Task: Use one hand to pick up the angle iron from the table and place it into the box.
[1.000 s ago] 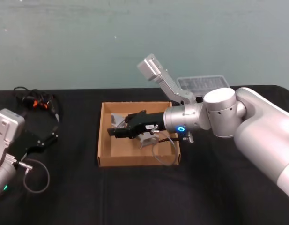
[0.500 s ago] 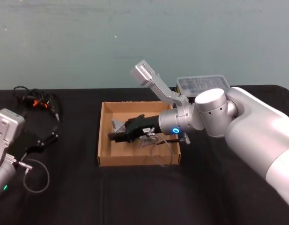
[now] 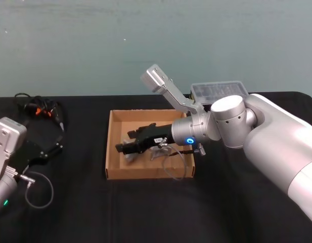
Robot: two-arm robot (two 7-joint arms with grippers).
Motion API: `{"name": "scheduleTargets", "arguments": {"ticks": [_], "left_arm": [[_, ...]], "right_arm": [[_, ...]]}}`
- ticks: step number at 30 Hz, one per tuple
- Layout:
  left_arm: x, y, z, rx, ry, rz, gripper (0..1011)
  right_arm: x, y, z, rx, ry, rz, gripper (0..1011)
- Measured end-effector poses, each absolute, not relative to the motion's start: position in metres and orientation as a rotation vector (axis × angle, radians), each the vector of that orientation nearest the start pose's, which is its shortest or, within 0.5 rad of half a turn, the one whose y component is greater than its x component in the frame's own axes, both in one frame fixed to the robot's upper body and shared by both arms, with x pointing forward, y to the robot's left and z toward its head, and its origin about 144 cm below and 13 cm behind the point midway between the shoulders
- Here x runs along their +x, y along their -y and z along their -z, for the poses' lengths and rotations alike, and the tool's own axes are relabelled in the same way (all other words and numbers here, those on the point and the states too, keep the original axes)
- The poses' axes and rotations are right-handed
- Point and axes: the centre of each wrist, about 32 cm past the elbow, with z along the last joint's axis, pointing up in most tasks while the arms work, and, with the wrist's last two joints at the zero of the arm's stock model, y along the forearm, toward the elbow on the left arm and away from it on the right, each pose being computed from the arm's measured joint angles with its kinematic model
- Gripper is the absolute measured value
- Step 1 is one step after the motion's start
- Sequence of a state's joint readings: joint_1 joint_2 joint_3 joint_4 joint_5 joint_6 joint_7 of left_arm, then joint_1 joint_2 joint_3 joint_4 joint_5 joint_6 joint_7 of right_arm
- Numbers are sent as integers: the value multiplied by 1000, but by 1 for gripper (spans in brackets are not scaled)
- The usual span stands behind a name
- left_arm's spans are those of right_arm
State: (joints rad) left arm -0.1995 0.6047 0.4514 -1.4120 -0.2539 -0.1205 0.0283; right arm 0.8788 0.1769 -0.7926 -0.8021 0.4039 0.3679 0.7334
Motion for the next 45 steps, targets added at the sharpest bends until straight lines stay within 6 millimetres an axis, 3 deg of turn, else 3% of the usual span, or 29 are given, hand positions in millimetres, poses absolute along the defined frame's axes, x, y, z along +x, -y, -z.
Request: {"name": "scheduleTargets", "arguments": {"ticks": [12, 23, 29, 36, 45], "left_arm": [[489, -310, -1140, 305, 285, -1248, 1000], [489, -310, -1140, 304, 285, -1248, 1000], [489, -310, -1140, 304, 285, -1248, 1000], [489, -310, -1140, 305, 285, -1248, 1000], [489, -310, -1140, 304, 285, -1248, 1000]], "right_arm": [[649, 157, -1220, -501, -226, 469, 995], [649, 158, -1220, -497, -225, 468, 1003], [638, 168, -1218, -412, -188, 461, 1002], [610, 189, -1212, -266, -117, 486, 1002], [569, 225, -1187, -132, -53, 587, 1003]]}}
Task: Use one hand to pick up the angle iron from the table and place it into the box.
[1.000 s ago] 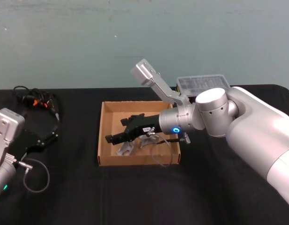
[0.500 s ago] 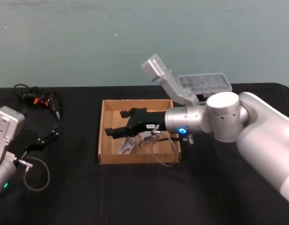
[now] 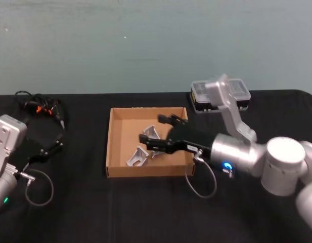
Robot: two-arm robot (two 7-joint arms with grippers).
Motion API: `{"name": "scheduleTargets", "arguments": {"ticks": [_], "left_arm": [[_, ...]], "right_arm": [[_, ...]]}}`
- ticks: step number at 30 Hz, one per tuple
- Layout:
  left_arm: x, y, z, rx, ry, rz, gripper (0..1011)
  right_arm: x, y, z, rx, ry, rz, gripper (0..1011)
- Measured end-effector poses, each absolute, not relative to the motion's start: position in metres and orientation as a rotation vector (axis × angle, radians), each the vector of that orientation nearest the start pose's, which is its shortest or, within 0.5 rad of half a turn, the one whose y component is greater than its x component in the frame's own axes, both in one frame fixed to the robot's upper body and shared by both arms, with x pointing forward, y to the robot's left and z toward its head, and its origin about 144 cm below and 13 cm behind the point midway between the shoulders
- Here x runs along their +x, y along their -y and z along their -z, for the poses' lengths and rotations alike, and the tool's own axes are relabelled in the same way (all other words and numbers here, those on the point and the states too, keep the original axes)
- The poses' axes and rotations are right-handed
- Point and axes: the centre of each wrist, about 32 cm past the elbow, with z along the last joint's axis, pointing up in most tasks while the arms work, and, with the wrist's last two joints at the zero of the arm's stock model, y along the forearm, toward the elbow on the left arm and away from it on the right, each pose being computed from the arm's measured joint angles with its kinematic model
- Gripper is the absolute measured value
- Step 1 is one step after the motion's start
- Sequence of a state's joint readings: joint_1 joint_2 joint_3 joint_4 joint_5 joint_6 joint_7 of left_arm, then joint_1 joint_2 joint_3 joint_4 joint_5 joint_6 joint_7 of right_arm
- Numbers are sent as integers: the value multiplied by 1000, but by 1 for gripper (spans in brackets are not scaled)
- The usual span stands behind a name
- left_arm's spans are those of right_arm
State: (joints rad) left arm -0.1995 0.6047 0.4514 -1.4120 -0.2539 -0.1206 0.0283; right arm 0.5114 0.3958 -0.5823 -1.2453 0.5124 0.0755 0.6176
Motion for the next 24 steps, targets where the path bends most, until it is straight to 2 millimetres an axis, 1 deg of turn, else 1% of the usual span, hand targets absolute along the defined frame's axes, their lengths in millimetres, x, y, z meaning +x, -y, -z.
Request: {"name": "scheduleTargets", "arguments": {"ticks": [4, 11, 15, 24], "left_arm": [[489, -310, -1140, 305, 285, -1248, 1000], [489, -310, -1140, 304, 285, -1248, 1000], [489, -310, -1140, 305, 285, -1248, 1000], [489, -310, -1140, 304, 285, -1248, 1000]], "right_arm": [[546, 236, -1172, -108, -30, 697, 1002], [521, 244, -1158, -104, 21, 821, 1003], [515, 247, -1156, -108, 42, 852, 1003], [517, 246, -1157, -105, 41, 846, 1002]]}}
